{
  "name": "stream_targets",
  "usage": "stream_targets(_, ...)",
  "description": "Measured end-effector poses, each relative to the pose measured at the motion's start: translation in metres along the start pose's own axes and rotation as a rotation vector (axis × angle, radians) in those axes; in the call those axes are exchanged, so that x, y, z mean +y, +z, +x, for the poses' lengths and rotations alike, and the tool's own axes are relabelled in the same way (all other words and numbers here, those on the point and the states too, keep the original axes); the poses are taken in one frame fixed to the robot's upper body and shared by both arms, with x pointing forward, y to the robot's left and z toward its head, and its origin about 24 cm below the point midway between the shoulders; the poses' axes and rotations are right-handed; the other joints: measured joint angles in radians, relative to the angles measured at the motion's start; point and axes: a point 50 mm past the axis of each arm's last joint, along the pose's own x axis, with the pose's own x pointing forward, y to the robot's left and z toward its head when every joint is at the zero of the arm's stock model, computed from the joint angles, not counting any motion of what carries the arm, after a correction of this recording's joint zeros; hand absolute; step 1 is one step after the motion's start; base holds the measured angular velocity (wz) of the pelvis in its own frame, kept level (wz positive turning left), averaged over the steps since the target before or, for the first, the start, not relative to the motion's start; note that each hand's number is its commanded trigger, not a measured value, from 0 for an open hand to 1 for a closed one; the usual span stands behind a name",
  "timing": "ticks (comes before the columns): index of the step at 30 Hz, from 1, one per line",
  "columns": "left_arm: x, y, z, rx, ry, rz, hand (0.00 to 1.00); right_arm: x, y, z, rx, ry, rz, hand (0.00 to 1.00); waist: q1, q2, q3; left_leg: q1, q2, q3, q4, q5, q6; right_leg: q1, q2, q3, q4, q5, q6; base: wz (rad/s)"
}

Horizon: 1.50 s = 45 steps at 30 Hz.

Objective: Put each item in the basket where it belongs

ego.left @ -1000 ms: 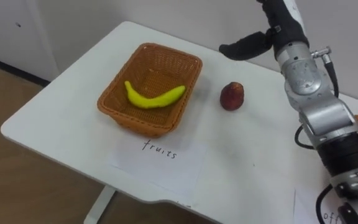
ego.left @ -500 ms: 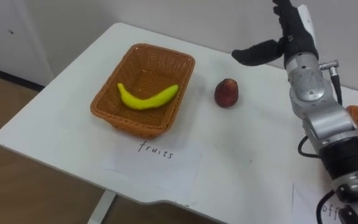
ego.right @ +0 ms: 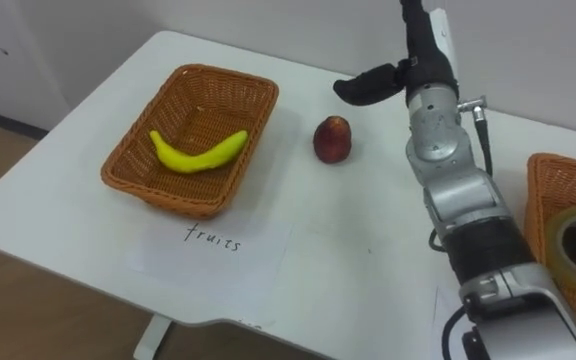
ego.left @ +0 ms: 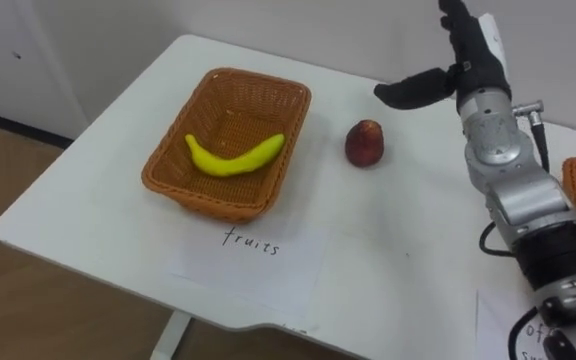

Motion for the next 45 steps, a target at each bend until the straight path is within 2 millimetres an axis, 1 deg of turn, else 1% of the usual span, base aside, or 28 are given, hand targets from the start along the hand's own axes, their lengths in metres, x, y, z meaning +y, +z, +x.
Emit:
stream_targets(1,-0.001,0.001,0.000,-0.003,-0.003,0.002,0.00,0.000,-0.004,-0.001,0.014,0.002,-0.001,0.00,0.000,0.001,0.0005,0.000,0.000,0.001,0.000,0.000,0.000,-0.002,0.000,0.000,0.000,0.000,0.000,0.00)
stream_targets(3,-0.004,0.001,-0.001,-0.007,-0.011,0.005,0.00,0.004,-0.018,-0.004,0.068,0.019,0.007,0.00,0.003,0.006,0.0034,-0.003,0.000,0.001,0.000,0.000,0.001,-0.007,-0.001,0.000,0.001,0.000,0.000,0.00)
stream_targets(6,-0.008,0.005,-0.002,-0.022,-0.009,0.017,0.00,0.008,-0.028,-0.009,0.102,0.042,0.020,0.00,0.002,0.016,0.0082,-0.014,0.000,0.000,0.000,0.000,0.001,-0.017,0.000,0.002,0.003,0.000,0.000,0.00)
stream_targets(7,-0.009,0.005,-0.002,-0.022,-0.012,0.022,0.00,0.009,-0.029,-0.010,0.105,0.047,0.021,0.00,0.002,0.018,0.0072,-0.016,0.000,0.000,0.000,0.000,0.001,-0.022,0.000,0.002,0.005,0.000,0.000,0.00)
stream_targets(8,-0.010,0.005,-0.003,-0.027,-0.017,0.032,0.00,0.011,-0.029,-0.010,0.107,0.058,0.030,0.00,0.001,0.022,0.0079,-0.019,0.001,-0.002,0.001,0.001,0.001,-0.029,-0.001,0.002,0.009,0.000,0.000,0.00)
stream_targets(10,-0.013,0.006,-0.003,-0.032,-0.025,0.046,0.00,0.015,-0.028,-0.011,0.110,0.075,0.051,0.00,0.000,0.028,0.0054,-0.019,0.001,-0.002,0.001,0.001,0.001,-0.030,0.000,0.002,0.011,0.000,0.000,0.00)
stream_targets(14,-0.014,0.009,-0.003,-0.054,-0.032,0.054,0.00,0.024,-0.027,-0.012,0.112,0.117,0.089,0.00,0.000,0.027,0.0042,-0.019,0.002,0.000,0.004,0.001,0.001,-0.028,-0.006,0.001,0.012,0.000,0.000,0.00)
stream_targets(18,-0.016,0.006,-0.003,-0.038,-0.040,0.061,0.00,0.030,-0.025,-0.013,0.115,0.153,0.138,0.00,0.002,0.026,0.0041,-0.019,0.000,0.001,0.004,0.001,0.002,-0.028,-0.007,0.001,0.012,0.000,0.000,0.00)
stream_targets(26,-0.018,0.001,-0.003,-0.014,-0.056,0.051,0.00,0.033,-0.025,-0.013,0.126,0.187,0.215,0.00,0.015,0.025,0.0039,-0.025,0.000,0.001,0.005,0.002,0.002,-0.030,-0.006,-0.004,0.014,0.000,0.000,0.00)
stream_targets(29,-0.018,0.000,-0.003,-0.013,-0.058,0.050,0.00,0.033,-0.025,-0.013,0.124,0.187,0.220,0.00,0.020,0.023,0.0023,-0.029,-0.001,0.000,0.006,0.002,0.003,-0.036,-0.006,-0.006,0.014,0.000,0.000,0.00)
stream_targets(35,-0.018,0.002,-0.003,-0.019,-0.061,0.048,0.00,0.034,-0.024,-0.014,0.115,0.203,0.222,0.00,0.025,0.023,0.0023,-0.030,-0.002,0.000,0.006,0.003,0.003,-0.039,-0.008,-0.006,0.014,0.000,0.000,0.00)
stream_targets(41,-0.018,0.004,-0.003,-0.027,-0.068,0.045,0.00,0.035,-0.024,-0.014,0.113,0.205,0.207,0.00,0.026,0.021,0.0036,-0.032,-0.002,-0.001,0.006,0.003,0.003,-0.040,-0.009,-0.008,0.014,0.000,0.000,0.00)
stream_targets(43,-0.018,0.004,-0.003,-0.027,-0.072,0.045,0.00,0.035,-0.024,-0.014,0.114,0.198,0.207,0.00,0.026,0.019,0.0050,-0.032,-0.002,-0.001,0.006,0.003,0.003,-0.040,-0.009,-0.009,0.014,0.000,0.000,0.00)
stream_targets(45,-0.019,0.003,-0.003,-0.027,-0.077,0.045,0.00,0.034,-0.024,-0.014,0.114,0.187,0.206,0.00,0.026,0.014,0.0087,-0.032,-0.002,-0.003,0.006,0.003,0.003,-0.040,-0.009,-0.009,0.014,0.000,0.000,0.00)
